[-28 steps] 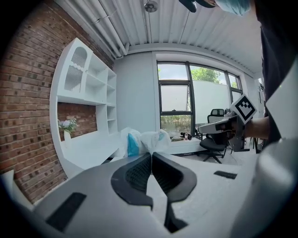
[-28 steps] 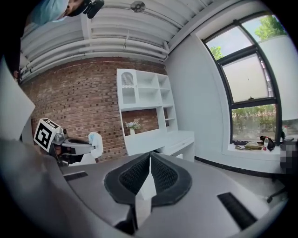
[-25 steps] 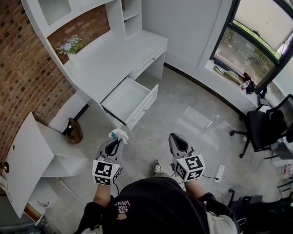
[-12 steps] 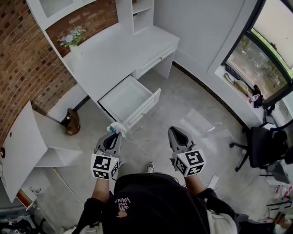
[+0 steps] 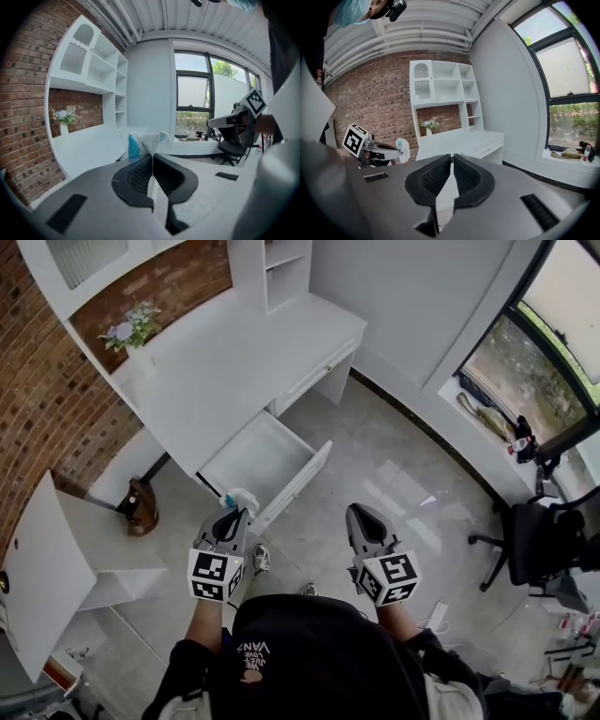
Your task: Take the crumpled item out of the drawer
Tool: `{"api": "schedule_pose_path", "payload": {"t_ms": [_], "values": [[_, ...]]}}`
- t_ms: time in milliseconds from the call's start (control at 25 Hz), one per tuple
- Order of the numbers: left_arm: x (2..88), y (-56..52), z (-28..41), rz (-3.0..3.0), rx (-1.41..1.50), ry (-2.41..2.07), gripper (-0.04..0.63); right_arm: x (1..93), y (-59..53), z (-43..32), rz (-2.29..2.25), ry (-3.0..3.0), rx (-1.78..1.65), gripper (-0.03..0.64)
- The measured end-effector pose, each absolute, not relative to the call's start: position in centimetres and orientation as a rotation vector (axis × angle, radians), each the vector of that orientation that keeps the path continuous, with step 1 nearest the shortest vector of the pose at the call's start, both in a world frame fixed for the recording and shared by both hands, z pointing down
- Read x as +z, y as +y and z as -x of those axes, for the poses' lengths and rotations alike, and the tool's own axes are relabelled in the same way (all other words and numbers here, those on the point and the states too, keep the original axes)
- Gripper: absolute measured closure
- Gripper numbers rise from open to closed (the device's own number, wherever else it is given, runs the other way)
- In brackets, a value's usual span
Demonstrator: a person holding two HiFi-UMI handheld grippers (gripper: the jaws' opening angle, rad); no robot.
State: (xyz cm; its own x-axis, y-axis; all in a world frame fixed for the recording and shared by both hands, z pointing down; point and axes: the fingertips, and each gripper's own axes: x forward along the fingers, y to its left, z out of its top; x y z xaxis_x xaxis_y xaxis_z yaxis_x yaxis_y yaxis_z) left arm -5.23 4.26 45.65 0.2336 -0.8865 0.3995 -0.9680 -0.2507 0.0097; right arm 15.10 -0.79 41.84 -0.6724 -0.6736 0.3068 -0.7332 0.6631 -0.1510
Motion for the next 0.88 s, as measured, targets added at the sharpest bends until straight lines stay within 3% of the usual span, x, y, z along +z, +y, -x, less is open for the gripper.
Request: {"api": "schedule_pose_path", "payload": {"t_ms": [480,880], "values": [[50.1,-7.4,11.3,-2.397,0.626,-1.422,0.584,42.7,-7.4,-8.7,-1.435,-2.503,0.444,0.615],[56.2,-13.1,11.6,-2.449,0.815,-1.177,0.584,44.4,-8.8,-7.3,-1.634,-2.359,0.519,0.615]]}}
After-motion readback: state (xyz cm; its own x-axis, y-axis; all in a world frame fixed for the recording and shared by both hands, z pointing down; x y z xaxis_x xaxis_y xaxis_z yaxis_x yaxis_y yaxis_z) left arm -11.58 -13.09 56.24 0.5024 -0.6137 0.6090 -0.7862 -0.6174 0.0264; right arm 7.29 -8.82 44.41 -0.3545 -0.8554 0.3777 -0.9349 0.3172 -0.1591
